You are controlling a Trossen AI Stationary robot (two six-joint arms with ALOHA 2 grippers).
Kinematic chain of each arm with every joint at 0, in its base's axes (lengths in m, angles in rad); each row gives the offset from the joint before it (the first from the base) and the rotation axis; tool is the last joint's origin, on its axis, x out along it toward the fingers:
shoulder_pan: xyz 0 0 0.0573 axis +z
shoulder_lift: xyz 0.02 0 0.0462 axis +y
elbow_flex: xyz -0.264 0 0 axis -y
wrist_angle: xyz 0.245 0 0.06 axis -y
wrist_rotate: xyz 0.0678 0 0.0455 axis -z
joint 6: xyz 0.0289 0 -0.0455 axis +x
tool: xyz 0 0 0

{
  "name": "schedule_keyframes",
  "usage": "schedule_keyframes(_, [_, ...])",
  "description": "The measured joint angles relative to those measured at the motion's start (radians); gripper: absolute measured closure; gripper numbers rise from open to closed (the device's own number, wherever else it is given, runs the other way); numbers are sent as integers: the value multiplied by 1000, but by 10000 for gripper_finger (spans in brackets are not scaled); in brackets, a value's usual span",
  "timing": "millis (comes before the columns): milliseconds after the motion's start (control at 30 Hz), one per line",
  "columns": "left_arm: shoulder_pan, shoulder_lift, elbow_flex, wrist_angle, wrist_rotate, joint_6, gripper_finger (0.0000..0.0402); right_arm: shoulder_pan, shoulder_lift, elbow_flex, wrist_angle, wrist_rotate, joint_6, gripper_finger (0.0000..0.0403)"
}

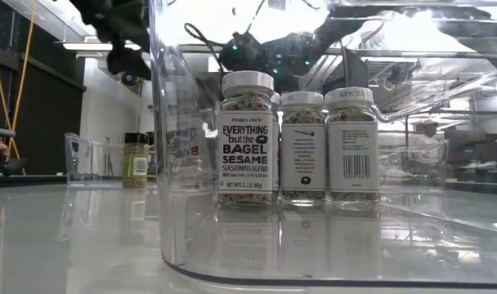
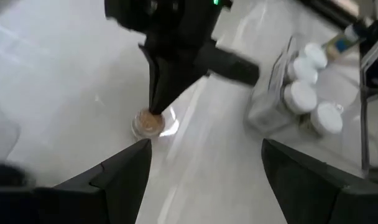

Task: Sort spices by type
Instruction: Put the top right brown seasoning bottle into the top left transparent bin

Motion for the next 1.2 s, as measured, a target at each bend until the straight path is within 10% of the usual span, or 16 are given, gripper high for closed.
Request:
schedule_keyframes(300, [0,29,0,-45,-99,123,110,-70,-157,168,-368,80,-276,403])
schedule_keyframes(667, [-65,494,185,-44,-119,484,110,-135,-421,175,-718,308,-348,403])
schedule_keyframes(1200, [-63,795,228,31,-252,486,110,-136,-488,175,-857,425,-376,403])
